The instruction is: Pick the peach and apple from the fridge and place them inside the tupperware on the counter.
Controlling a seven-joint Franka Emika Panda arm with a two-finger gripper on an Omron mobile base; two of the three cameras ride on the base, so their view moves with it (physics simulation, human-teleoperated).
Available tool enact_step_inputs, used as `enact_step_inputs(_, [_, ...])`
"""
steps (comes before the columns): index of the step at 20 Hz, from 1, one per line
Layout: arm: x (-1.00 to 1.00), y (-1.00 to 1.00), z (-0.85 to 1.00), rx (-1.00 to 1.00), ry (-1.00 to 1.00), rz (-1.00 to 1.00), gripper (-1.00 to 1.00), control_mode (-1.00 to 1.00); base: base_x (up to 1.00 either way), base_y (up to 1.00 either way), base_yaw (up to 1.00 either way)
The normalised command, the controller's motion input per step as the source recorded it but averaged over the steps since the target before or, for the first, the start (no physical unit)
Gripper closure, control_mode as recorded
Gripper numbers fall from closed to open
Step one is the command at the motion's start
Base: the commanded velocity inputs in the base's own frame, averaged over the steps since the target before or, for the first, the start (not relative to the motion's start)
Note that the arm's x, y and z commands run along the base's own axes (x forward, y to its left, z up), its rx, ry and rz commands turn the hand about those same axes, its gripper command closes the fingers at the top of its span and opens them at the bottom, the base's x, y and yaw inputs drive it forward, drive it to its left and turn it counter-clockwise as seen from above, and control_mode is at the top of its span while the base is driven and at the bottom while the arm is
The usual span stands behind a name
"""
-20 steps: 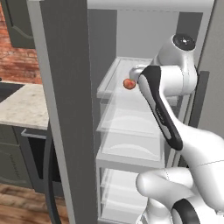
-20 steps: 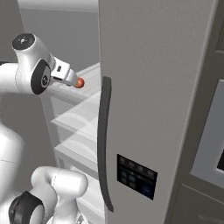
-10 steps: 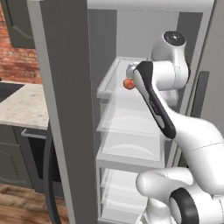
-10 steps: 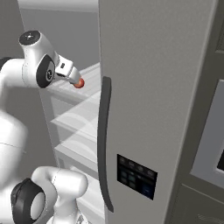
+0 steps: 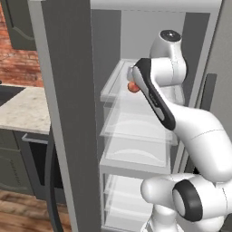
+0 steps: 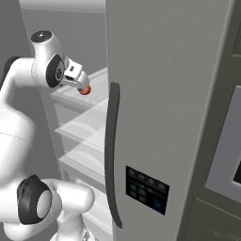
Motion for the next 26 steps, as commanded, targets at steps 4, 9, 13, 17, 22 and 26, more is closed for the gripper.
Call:
enact_step_inputs(4, [0.30, 0.00, -0.18, 0.00, 0.01, 0.00, -1.00, -1.00, 0.00, 0.00, 0.00])
enact_step_inputs(9, [0.30, 0.00, -0.22, 0.00, 0.00, 0.00, -1.00, -1.00, 0.00, 0.00, 0.00])
enact_step_inputs(13, [0.30, 0.00, -0.19, 0.00, 0.00, 0.00, -1.00, -1.00, 0.00, 0.00, 0.00])
enact_step_inputs(17, [0.35, 0.00, -0.09, 0.00, 0.00, 0.00, -1.00, -1.00, 0.00, 0.00, 0.00])
enact_step_inputs(22, [0.35, 0.02, -0.10, 0.00, 0.00, 0.00, -1.00, -1.00, 0.00, 0.00, 0.00])
enact_step_inputs(26, [0.33, 0.05, -0.14, 0.00, 0.01, 0.00, -1.00, -1.00, 0.00, 0.00, 0.00])
